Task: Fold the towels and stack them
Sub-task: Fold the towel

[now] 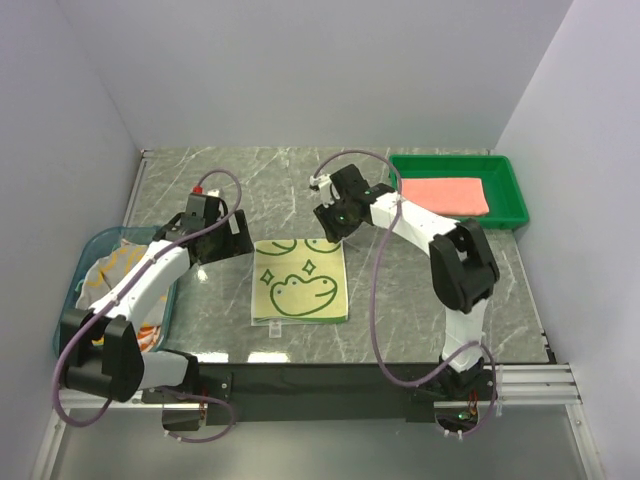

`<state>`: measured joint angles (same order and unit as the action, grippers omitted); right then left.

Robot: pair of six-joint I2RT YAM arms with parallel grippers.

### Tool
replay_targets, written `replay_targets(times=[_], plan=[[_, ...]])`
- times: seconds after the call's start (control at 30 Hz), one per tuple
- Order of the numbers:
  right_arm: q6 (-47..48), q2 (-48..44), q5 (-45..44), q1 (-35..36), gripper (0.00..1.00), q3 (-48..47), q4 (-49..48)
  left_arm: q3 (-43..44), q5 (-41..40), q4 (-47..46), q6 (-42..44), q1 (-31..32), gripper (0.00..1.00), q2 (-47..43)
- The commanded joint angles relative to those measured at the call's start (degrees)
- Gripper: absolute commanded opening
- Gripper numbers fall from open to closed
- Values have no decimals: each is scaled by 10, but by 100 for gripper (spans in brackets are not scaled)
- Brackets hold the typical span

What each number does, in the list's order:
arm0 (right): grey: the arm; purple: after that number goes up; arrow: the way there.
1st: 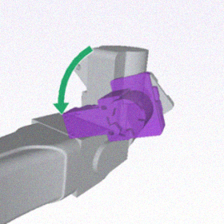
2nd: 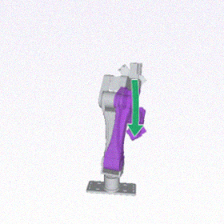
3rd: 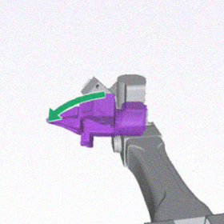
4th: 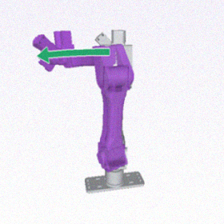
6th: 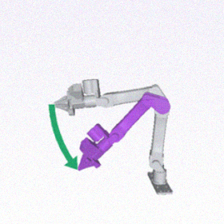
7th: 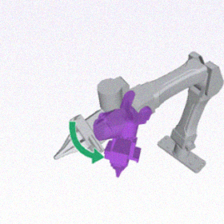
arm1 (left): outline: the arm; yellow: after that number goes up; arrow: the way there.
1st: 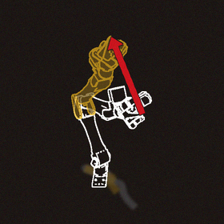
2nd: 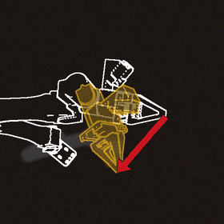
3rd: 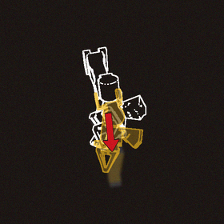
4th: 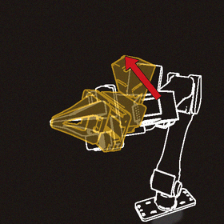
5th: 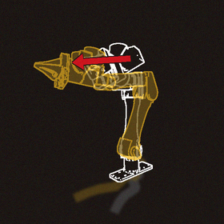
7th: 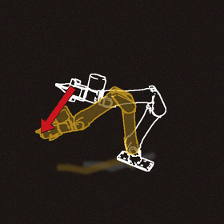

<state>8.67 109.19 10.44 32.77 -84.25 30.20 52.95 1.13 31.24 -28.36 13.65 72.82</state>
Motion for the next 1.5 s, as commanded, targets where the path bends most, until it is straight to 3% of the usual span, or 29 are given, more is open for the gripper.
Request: replay_targets(times=[0.0, 0.37, 0.87, 0.97, 1.3, 1.47], plan=[[52, 29, 20, -25, 49, -52, 27, 0, -4, -17, 20, 0, 98, 9], [68, 118, 6, -33, 45, -108, 44, -5, -3, -12, 22, 0, 95, 20], [67, 137, 13, -34, 40, -87, 52, -7, 5, -12, 25, 0, 94, 29], [65, 143, 10, -33, 35, -84, 54, -5, 1, -13, 26, 0, 94, 36], [79, 135, 37, -33, 0, -73, 59, 43, 13, -12, 29, 0, 91, 124], [101, 129, 13, -33, 0, -79, 57, 122, 5, -8, 61, 0, 85, 217]])
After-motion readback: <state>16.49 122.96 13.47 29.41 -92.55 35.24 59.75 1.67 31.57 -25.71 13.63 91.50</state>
